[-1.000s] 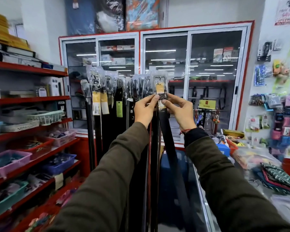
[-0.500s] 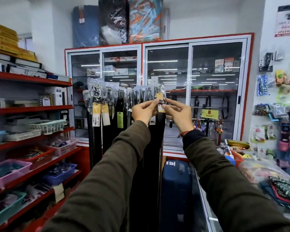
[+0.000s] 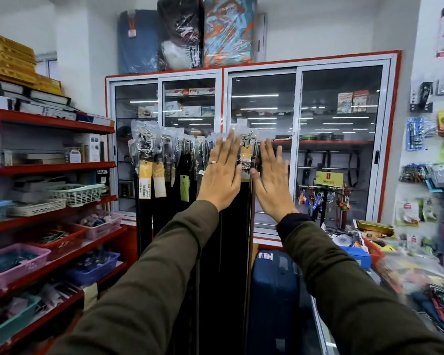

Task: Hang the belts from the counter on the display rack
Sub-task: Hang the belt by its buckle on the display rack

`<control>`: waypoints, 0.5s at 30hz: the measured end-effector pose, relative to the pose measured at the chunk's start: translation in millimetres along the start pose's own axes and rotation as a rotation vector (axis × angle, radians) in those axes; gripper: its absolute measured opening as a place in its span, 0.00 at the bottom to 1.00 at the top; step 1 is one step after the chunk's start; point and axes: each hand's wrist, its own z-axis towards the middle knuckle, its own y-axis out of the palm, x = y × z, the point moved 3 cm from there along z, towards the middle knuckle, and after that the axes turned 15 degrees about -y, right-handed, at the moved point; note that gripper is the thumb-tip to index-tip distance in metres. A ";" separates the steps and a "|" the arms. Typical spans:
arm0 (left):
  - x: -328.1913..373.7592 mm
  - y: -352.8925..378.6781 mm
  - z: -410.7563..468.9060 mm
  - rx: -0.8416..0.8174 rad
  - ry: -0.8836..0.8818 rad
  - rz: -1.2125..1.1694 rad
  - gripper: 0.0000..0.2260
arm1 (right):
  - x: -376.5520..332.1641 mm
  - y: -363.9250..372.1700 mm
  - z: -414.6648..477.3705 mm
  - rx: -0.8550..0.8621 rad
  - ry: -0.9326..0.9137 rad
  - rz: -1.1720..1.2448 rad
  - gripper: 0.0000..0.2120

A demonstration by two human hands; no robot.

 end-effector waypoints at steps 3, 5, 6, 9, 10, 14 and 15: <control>-14.5 8.9 8.6 -0.078 0.035 0.192 0.31 | 7.3 9.3 7.7 -0.069 -0.070 -0.063 0.29; -23.3 12.0 11.9 -0.105 0.022 0.242 0.32 | 14.5 14.5 12.2 -0.107 -0.078 -0.100 0.29; -26.8 13.2 13.8 -0.112 0.014 0.259 0.32 | 17.9 17.3 14.7 -0.126 -0.076 -0.118 0.29; -33.1 15.7 17.9 -0.144 -0.026 0.297 0.32 | 23.8 24.8 22.0 -0.189 -0.074 -0.143 0.29; -33.8 15.9 18.5 -0.151 -0.041 0.304 0.32 | 24.0 26.6 23.7 -0.200 -0.073 -0.136 0.29; -31.7 10.1 17.1 -0.141 -0.059 0.359 0.31 | 17.8 29.0 21.7 -0.177 -0.035 -0.152 0.29; -31.7 7.0 15.0 -0.115 -0.056 0.379 0.30 | 13.9 29.2 18.6 -0.151 -0.015 -0.175 0.28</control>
